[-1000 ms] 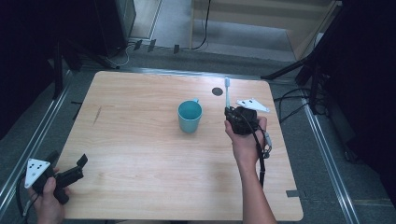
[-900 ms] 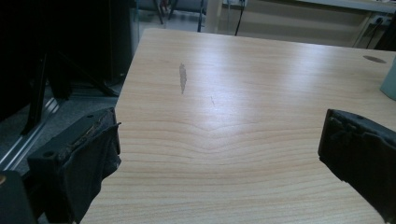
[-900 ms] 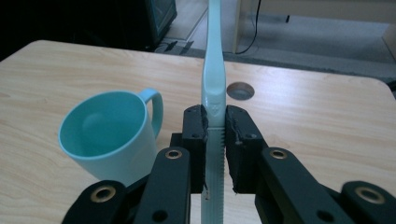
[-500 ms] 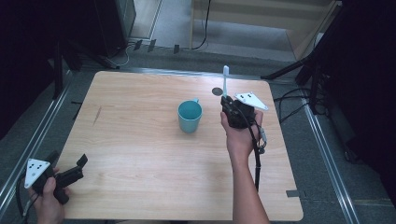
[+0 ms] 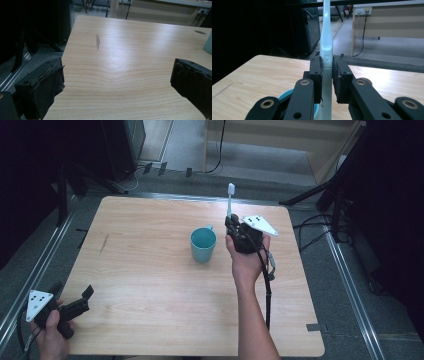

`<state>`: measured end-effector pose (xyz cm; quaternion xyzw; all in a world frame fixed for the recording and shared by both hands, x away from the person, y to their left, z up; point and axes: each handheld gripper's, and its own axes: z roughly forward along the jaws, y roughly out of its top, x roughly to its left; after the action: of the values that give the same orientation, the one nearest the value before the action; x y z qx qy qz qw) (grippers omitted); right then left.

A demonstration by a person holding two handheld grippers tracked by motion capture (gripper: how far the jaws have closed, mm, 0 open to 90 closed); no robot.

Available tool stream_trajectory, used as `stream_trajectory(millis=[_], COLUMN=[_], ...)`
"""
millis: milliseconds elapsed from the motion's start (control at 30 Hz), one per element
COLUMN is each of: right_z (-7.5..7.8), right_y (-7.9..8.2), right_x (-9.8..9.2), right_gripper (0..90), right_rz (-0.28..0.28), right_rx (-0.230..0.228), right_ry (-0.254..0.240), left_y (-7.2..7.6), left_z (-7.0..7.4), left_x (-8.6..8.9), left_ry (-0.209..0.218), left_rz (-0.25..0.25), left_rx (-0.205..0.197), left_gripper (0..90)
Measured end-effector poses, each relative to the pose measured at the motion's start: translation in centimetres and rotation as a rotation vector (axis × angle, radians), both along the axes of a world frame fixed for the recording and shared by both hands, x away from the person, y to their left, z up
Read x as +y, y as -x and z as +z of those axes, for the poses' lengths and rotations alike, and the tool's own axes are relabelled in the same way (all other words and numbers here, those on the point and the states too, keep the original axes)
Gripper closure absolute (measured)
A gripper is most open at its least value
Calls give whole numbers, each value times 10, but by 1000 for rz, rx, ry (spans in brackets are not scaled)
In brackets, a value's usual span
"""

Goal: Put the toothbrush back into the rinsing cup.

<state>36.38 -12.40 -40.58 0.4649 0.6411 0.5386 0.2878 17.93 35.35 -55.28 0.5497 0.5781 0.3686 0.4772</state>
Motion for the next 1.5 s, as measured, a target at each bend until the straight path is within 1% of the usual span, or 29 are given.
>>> stream_trajectory(millis=[267,533,667,867,1000,1133,1167,1267,1433,1467,1500], right_z=[-1,-5,-10,-18,-24,-32,-34,-40,-54,-59,-59], right_y=[-5,-9,-11,-13,-16,-18,-19,-21,-24,-24,-24], right_x=[20,36,41,45,49,54,55,56,57,58,58], right_gripper=[791,791,791,791,791,791,791,791,791,791,791], right_rz=[67,93,101,113,115,120,120,114,110,106,106], right_rx=[-21,-22,-10,-1,3,19,18,28,62,74,74], right_ry=[-19,-16,-14,4,3,16,27,26,43,50,50], left_y=[0,0,0,0,0,0,0,0,1,1,1], left_z=[0,0,0,0,0,0,0,0,0,0,0], left_x=[0,0,1,1,1,1,1,1,2,2,2], left_ry=[4,5,5,6,9,9,10,13,15,15,15], left_rz=[0,1,1,1,0,0,0,0,0,0,0], left_rx=[-3,-3,-4,-4,-3,-4,-5,-6,-6,-6,-6], left_gripper=[0,0,0,0,0,0,0,0,0,0,0])
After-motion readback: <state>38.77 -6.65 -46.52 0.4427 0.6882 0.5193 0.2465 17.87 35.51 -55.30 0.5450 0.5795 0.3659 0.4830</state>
